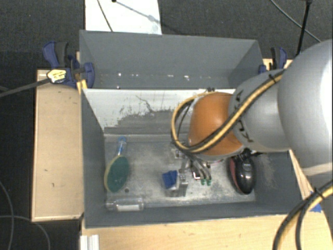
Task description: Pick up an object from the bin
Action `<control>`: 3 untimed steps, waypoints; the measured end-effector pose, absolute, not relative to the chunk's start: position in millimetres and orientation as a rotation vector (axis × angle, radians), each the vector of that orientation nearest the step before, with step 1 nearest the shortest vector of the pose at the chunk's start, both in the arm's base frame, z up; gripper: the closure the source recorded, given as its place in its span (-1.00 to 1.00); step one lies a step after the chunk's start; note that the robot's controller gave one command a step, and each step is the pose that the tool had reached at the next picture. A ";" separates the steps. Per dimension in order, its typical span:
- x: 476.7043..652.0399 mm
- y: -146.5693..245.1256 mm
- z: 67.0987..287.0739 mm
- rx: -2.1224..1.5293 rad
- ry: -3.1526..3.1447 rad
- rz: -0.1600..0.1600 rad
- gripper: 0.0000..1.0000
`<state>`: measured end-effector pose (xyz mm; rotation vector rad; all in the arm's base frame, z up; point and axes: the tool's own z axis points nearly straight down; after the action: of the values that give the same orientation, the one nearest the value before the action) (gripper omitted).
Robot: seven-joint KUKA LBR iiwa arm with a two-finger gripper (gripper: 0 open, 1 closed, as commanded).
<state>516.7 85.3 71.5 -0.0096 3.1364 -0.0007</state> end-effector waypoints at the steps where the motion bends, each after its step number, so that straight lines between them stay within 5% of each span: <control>1: 515.0 87.7 71.6 -0.011 3.140 0.002 1.00; 2: 514.5 98.9 191.1 -0.009 3.132 0.004 1.00; 3: 564.3 142.5 159.9 -0.044 3.136 0.005 1.00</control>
Offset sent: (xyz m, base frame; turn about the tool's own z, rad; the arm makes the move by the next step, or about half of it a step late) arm 0.0000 0.0000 0.0000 0.0000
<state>564.3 142.5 159.9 -0.0445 3.1356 0.0047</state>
